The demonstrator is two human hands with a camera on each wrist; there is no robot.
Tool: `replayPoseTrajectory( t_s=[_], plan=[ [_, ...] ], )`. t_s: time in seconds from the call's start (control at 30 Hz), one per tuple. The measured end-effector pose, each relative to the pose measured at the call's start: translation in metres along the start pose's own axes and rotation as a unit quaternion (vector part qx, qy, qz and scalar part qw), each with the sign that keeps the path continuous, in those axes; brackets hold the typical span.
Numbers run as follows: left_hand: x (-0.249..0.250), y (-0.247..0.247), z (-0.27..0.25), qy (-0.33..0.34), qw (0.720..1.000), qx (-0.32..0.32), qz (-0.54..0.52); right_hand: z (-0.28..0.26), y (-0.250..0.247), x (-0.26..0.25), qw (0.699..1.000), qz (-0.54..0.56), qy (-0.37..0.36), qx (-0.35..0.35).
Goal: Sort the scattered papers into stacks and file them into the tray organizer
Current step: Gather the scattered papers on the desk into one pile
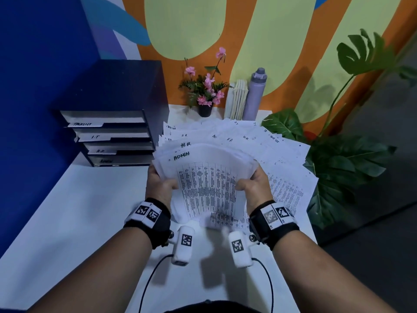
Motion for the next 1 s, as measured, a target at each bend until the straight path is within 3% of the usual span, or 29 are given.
replayPoseTrajectory(
  t_s=[0.17,0.33,0.57,0.73,0.8,0.9,1.0],
  plan=[
    [0.004,0.006,-0.004,0.017,0.998,0.001,-0.054,0.001,-0.001,0.0,1.0,0.012,0.022,0.016],
    [0.008,0.006,-0.009,0.026,0.997,-0.021,-0.074,-0.002,-0.006,0.002,0.999,-0.003,0.034,-0.016],
    [0.044,0.017,-0.002,0.081,0.992,0.093,-0.013,-0.01,-0.005,-0.004,0.997,-0.05,0.009,-0.062],
    [0.05,0.015,0.007,0.091,0.987,0.129,0.008,-0.017,-0.008,-0.006,0.994,-0.054,-0.003,-0.09],
    [0.048,0.013,0.005,0.102,0.988,0.114,0.001,-0.018,-0.009,-0.004,0.995,-0.051,-0.001,-0.084],
    [0.034,0.009,-0.002,0.109,0.993,0.031,0.034,-0.017,-0.01,0.002,0.996,-0.063,0.007,-0.064],
    [0.001,-0.004,0.0,0.038,0.997,-0.047,0.041,-0.017,-0.012,0.012,0.996,-0.08,0.022,-0.044]
  ],
)
Point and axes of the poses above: each hand's wrist, its own z-axis towards the middle knuckle, its own y-axis out of the palm, x = y × z, the point moved 3 cm from there along z, towards the middle knuckle, and after that the axes turned 1 degree about y, right-handed, at the moved point
